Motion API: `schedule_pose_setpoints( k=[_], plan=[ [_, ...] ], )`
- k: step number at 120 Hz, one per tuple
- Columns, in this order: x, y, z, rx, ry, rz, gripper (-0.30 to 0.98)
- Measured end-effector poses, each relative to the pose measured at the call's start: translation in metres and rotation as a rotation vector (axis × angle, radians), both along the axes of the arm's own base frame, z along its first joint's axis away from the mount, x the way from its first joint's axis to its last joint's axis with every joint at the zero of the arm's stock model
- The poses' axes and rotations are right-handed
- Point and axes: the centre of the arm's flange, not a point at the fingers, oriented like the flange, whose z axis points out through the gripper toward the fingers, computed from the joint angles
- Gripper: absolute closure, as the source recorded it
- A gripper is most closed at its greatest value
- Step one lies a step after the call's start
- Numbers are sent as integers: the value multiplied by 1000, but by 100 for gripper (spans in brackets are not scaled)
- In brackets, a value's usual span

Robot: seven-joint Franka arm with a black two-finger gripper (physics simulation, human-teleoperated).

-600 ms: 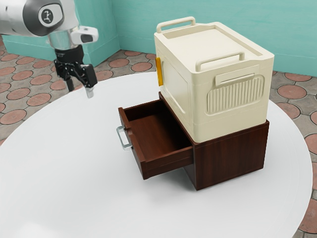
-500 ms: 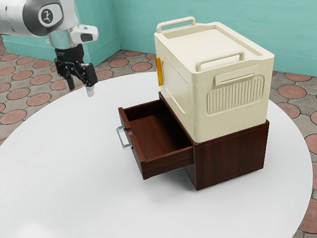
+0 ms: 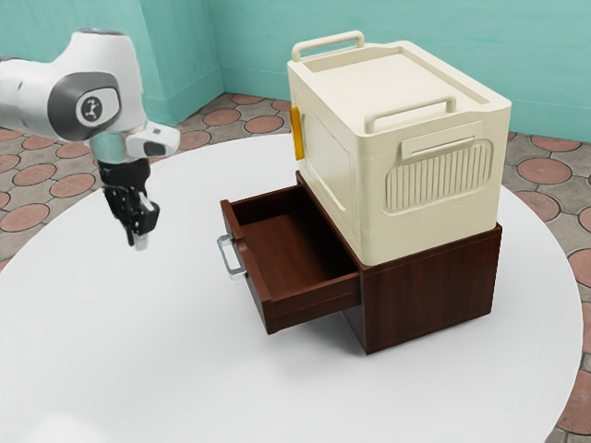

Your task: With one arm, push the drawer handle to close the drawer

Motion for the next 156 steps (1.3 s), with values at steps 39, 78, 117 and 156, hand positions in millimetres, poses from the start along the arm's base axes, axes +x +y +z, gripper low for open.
schedule_pose_setpoints(
  k=[39,78,117,156],
  plan=[
    [5,-2,-60,42,-139,-361,76],
    [36,-18,-88,-93,-201,-480,78],
    [65,-56,-95,-141,-229,-633,79],
    [90,-56,-98,-184,-289,-653,79]
  ],
)
